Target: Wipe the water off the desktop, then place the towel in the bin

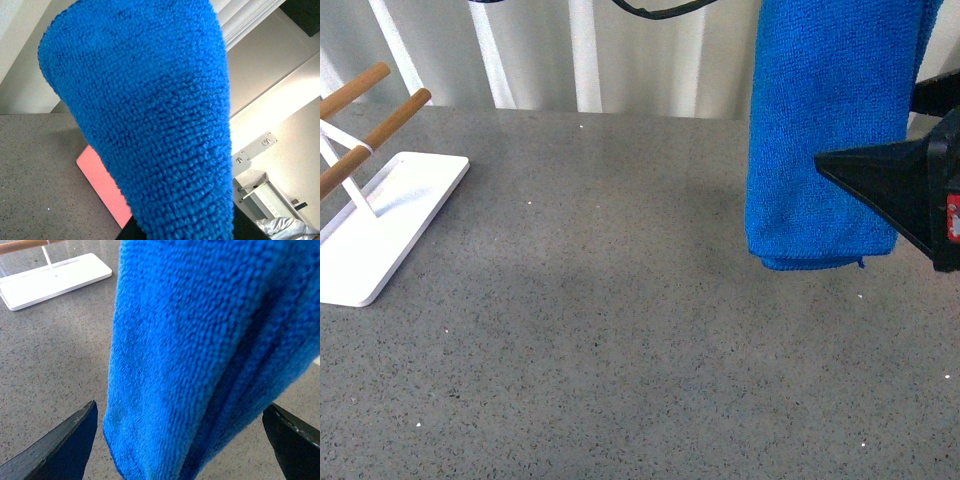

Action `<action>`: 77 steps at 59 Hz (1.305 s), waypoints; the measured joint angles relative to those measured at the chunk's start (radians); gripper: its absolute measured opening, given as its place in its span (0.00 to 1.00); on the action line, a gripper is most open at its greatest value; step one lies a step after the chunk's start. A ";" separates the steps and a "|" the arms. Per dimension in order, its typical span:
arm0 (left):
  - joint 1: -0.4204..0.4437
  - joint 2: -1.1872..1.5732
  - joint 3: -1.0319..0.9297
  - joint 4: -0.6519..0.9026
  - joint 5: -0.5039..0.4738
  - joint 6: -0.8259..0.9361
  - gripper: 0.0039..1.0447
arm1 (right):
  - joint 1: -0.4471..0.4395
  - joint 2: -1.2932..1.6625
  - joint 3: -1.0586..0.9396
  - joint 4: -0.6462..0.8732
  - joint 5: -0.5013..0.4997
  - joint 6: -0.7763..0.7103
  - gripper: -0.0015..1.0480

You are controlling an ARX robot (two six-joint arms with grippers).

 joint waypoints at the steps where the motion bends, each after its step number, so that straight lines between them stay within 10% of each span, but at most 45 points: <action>1: 0.000 0.000 0.000 0.000 0.000 -0.001 0.06 | 0.000 0.005 0.008 0.000 0.000 -0.002 0.93; 12: 0.000 0.000 0.000 0.000 0.000 -0.006 0.06 | 0.017 0.038 0.052 0.015 0.002 -0.010 0.91; 47: 0.013 0.000 0.000 -0.010 0.000 -0.004 0.06 | 0.048 0.047 0.078 0.035 0.031 -0.011 0.05; 77: 0.082 0.000 -0.021 -0.108 -0.018 0.042 0.09 | 0.020 0.044 0.098 0.019 0.043 -0.011 0.05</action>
